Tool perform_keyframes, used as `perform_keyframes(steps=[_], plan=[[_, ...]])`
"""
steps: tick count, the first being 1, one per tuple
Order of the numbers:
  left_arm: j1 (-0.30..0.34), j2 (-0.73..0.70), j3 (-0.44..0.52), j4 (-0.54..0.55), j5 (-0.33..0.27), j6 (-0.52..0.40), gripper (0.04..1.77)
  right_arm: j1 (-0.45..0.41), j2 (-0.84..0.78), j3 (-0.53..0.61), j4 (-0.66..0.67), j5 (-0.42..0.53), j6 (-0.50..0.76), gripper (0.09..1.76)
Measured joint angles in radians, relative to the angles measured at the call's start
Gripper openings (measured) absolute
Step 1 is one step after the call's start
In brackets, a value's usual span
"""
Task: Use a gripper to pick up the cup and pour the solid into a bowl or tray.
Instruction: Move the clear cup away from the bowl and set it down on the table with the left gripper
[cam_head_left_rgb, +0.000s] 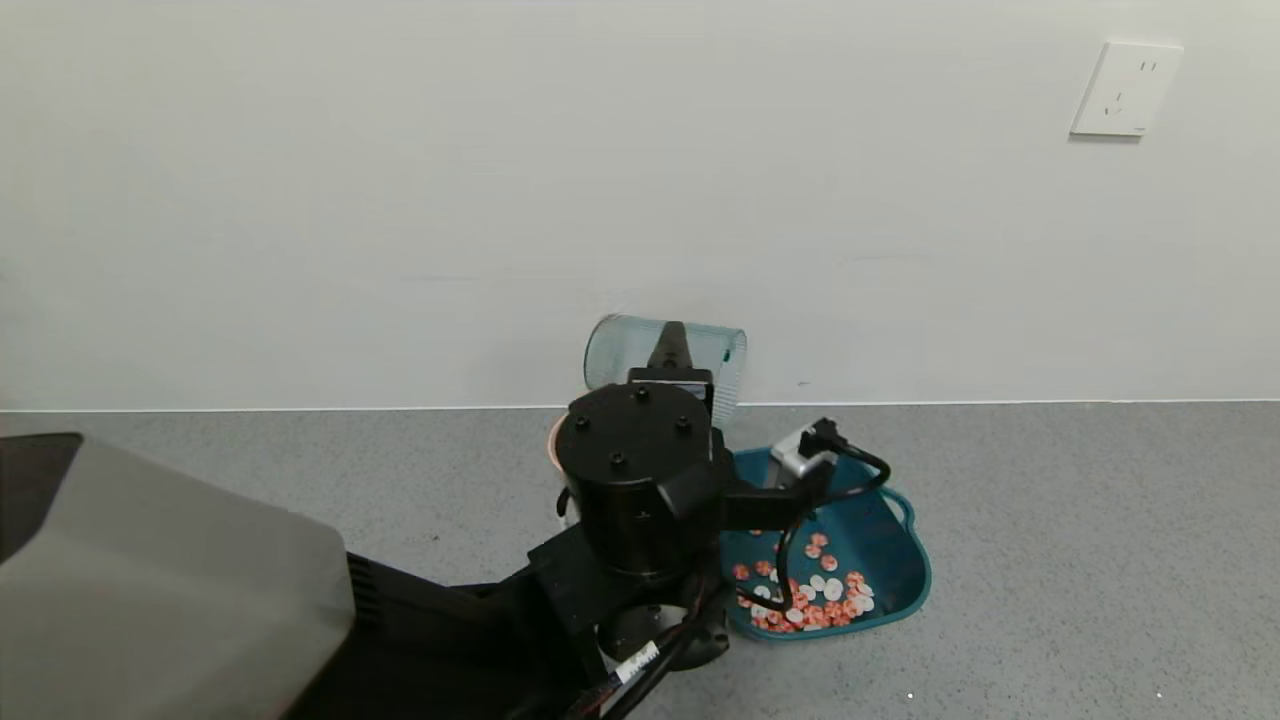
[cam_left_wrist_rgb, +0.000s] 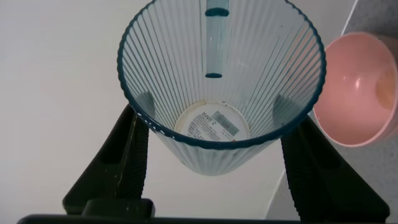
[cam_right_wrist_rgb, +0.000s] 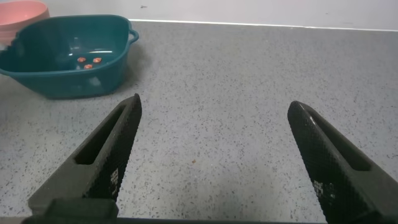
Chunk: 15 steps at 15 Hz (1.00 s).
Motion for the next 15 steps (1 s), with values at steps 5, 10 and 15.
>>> perform_keyframes(steps=[5,10,15], plan=[[0.056,-0.040,0.015,0.001,0.002,-0.263,1.27,0.000,0.000,0.000,0.000,0.000,0.000,1.71],[0.122,-0.068,0.044,0.006,0.002,-0.546,1.27,0.000,0.000,0.000,0.000,0.000,0.000,1.71],[0.222,-0.116,0.107,0.066,-0.014,-0.863,1.27,0.000,0.000,0.000,0.000,0.000,0.000,1.71]])
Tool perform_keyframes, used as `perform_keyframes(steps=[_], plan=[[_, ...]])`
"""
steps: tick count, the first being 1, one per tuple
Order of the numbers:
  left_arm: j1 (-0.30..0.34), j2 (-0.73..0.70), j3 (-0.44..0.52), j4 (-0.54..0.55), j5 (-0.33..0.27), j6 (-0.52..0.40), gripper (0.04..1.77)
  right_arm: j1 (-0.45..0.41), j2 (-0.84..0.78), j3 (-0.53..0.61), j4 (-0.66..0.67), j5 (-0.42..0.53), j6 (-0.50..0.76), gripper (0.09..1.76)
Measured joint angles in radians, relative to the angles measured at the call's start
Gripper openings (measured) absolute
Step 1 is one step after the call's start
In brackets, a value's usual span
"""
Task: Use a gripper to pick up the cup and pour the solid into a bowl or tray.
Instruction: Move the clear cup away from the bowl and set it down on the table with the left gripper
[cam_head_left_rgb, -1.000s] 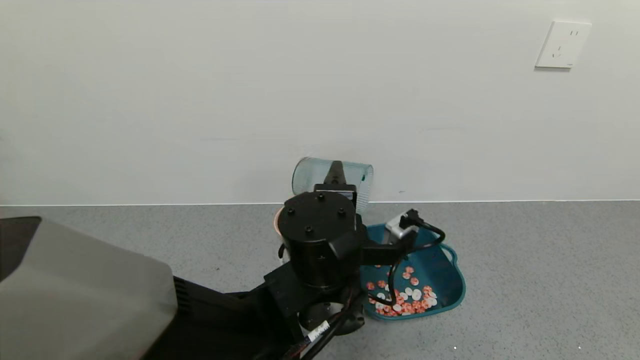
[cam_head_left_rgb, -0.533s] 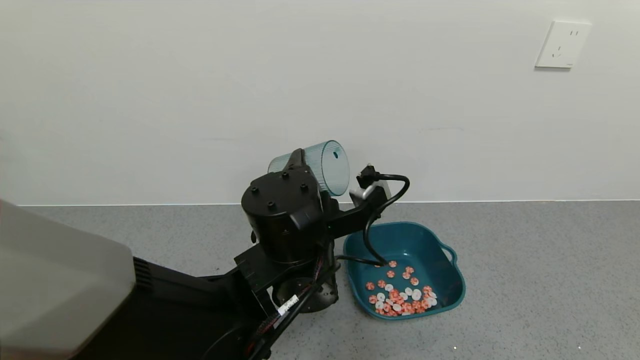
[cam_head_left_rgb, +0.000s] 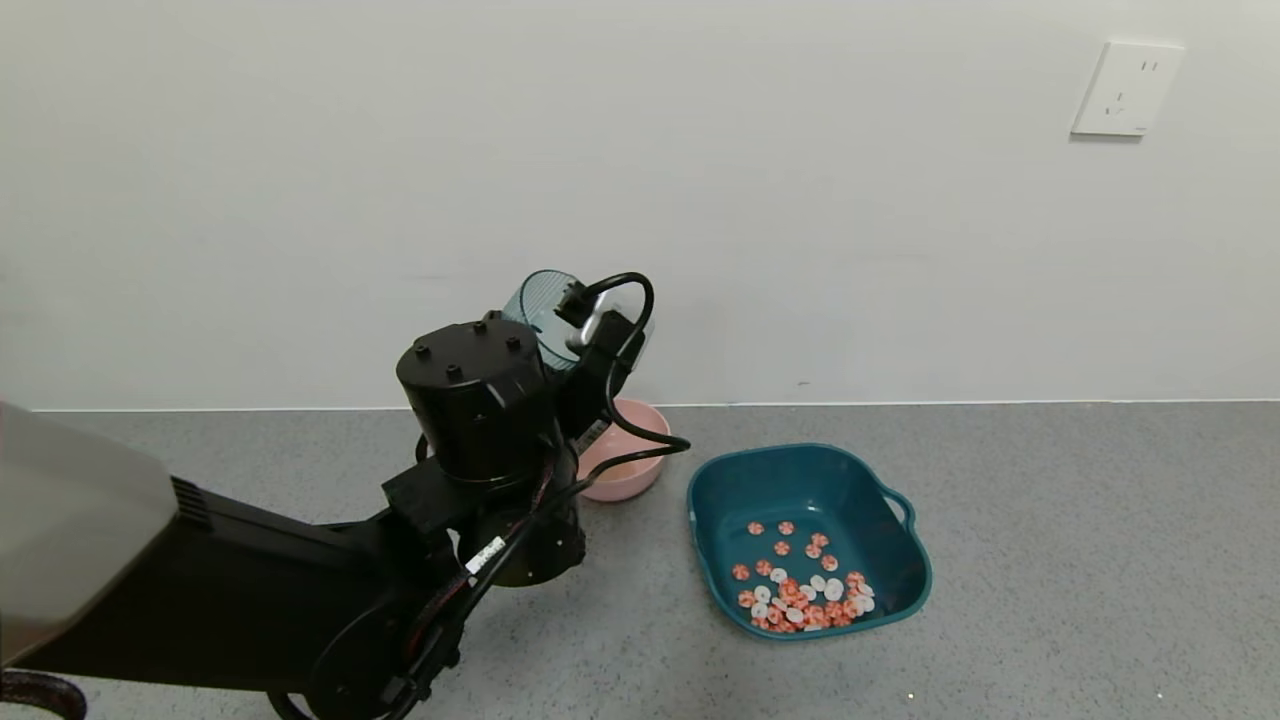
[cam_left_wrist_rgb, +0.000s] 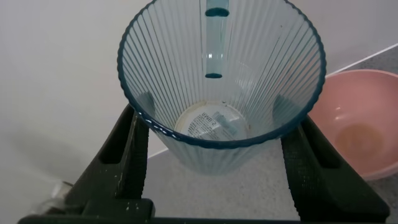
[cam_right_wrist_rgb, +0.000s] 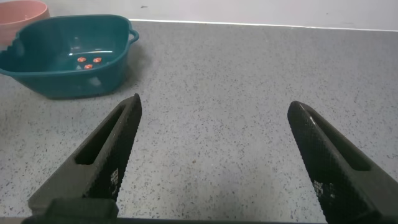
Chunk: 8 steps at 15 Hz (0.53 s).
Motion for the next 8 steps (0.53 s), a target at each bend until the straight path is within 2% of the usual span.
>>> perform_keyframes(steps=[2,5,6,8], plan=[[0.030,-0.039,0.020,0.128,-0.043,-0.180,1.27,0.000,0.000,0.000,0.000,0.000,0.000,1.71],[0.078,-0.129,0.033,0.417,-0.241,-0.479,1.27,0.000,0.000,0.000,0.000,0.000,0.000,1.71],[0.105,-0.162,0.037,0.462,-0.301,-0.556,1.27,0.000,0.000,0.000,0.000,0.000,0.000,1.71],[0.158,-0.203,0.059,0.470,-0.362,-0.640,1.27,0.000,0.000,0.000,0.000,0.000,0.000,1.71]])
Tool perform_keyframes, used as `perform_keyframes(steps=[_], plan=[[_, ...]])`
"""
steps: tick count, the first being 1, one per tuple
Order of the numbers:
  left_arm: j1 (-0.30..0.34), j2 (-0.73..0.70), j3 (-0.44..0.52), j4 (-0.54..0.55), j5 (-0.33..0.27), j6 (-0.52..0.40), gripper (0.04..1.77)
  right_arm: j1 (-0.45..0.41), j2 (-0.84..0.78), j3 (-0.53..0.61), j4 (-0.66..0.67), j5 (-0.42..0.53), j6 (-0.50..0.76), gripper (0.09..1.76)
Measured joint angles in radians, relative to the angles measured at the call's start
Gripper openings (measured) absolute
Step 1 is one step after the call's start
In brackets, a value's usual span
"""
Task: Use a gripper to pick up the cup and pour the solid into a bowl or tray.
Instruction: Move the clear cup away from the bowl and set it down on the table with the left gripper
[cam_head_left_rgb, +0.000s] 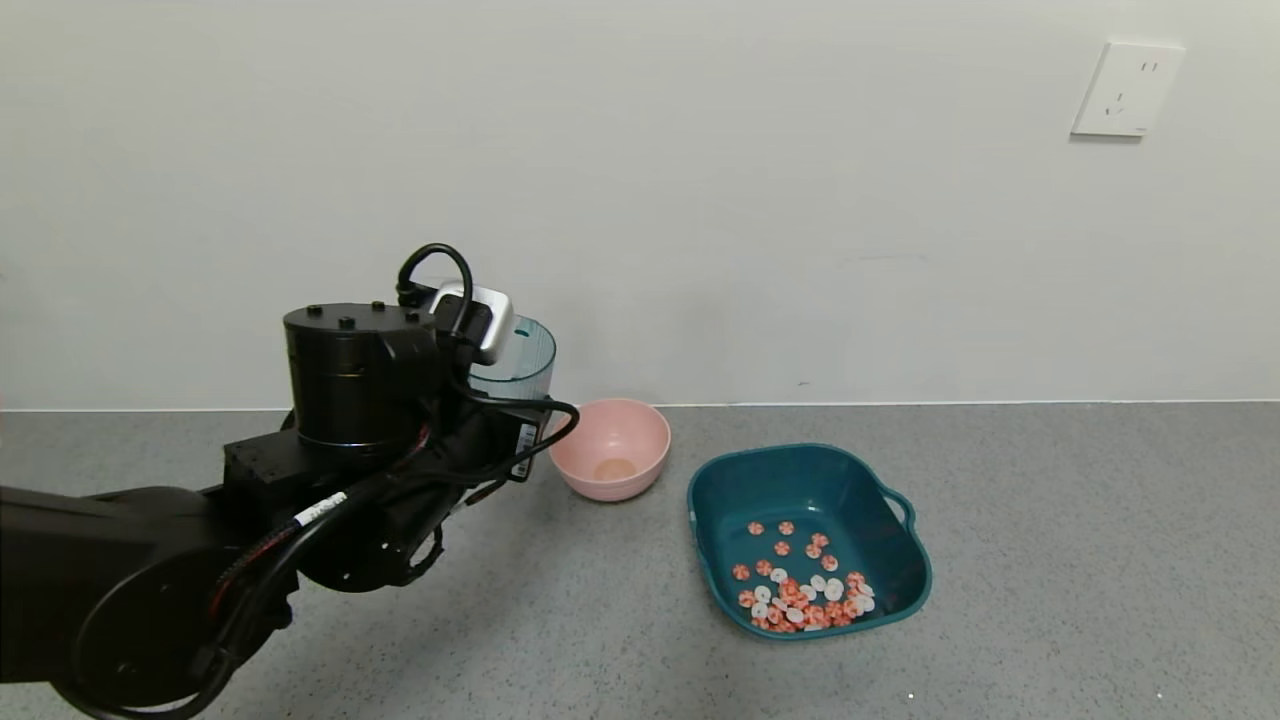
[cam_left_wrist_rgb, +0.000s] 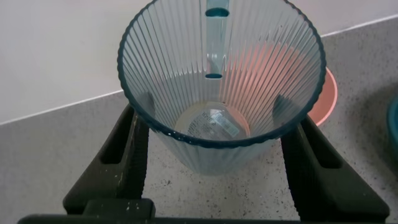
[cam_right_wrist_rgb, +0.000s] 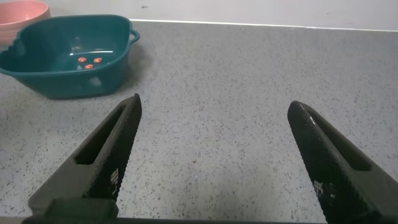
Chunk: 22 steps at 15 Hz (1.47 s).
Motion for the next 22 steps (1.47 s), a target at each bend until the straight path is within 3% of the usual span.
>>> perform_keyframes(steps=[4,9,12,14,16,22], plan=[[0.042,-0.032,0.055,-0.047,-0.139,-0.146,1.27,0.000,0.000,0.000,0.000,0.000,0.000,1.71],[0.122,-0.067,0.143,-0.070,-0.306,-0.204,1.27,0.000,0.000,0.000,0.000,0.000,0.000,1.71],[0.183,-0.079,0.240,-0.195,-0.377,-0.205,1.27,0.000,0.000,0.000,0.000,0.000,0.000,1.71],[0.231,-0.072,0.312,-0.304,-0.460,-0.202,1.27,0.000,0.000,0.000,0.000,0.000,0.000,1.71],[0.266,-0.048,0.356,-0.364,-0.486,-0.200,1.27,0.000,0.000,0.000,0.000,0.000,0.000,1.71],[0.296,0.079,0.428,-0.533,-0.475,-0.187,1.27,0.000,0.000,0.000,0.000,0.000,0.000,1.71]])
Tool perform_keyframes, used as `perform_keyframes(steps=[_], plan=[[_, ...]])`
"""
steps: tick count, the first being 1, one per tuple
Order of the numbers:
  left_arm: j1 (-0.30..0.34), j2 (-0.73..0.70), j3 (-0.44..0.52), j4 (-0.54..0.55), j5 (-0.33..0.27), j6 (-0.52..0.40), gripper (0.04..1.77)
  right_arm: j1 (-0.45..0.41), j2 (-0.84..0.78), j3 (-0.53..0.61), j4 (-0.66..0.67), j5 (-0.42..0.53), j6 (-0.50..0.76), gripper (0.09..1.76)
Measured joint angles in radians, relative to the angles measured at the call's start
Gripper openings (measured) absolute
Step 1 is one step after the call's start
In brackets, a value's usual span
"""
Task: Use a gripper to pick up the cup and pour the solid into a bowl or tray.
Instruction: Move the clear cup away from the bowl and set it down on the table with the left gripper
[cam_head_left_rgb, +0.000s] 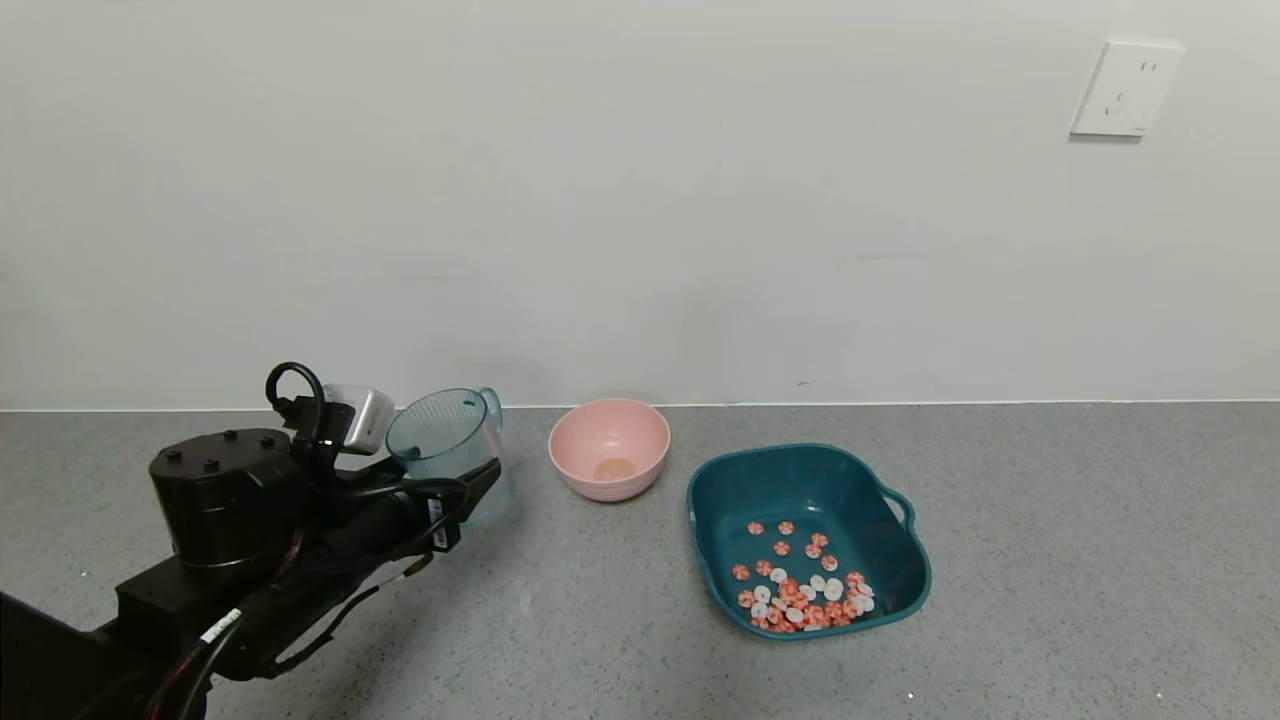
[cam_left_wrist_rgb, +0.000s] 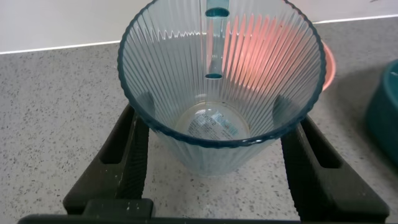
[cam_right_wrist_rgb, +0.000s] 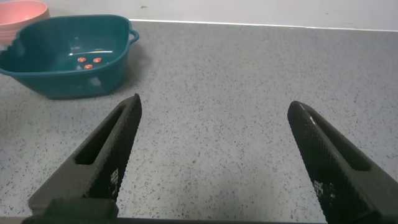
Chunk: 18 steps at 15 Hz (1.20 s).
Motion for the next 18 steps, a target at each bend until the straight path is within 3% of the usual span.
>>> perform_keyframes(steps=[6,9,18], plan=[[0.040,0.189,0.064,-0.246,0.045,0.023,1.27,0.000,0.000,0.000,0.000,0.000,0.000,1.71],[0.043,0.249,0.085,-0.262,0.085,0.050,1.27,0.000,0.000,0.000,0.000,0.000,0.000,1.71],[0.043,0.282,0.094,-0.257,0.076,0.047,1.27,0.000,0.000,0.000,0.000,0.000,0.000,1.71]])
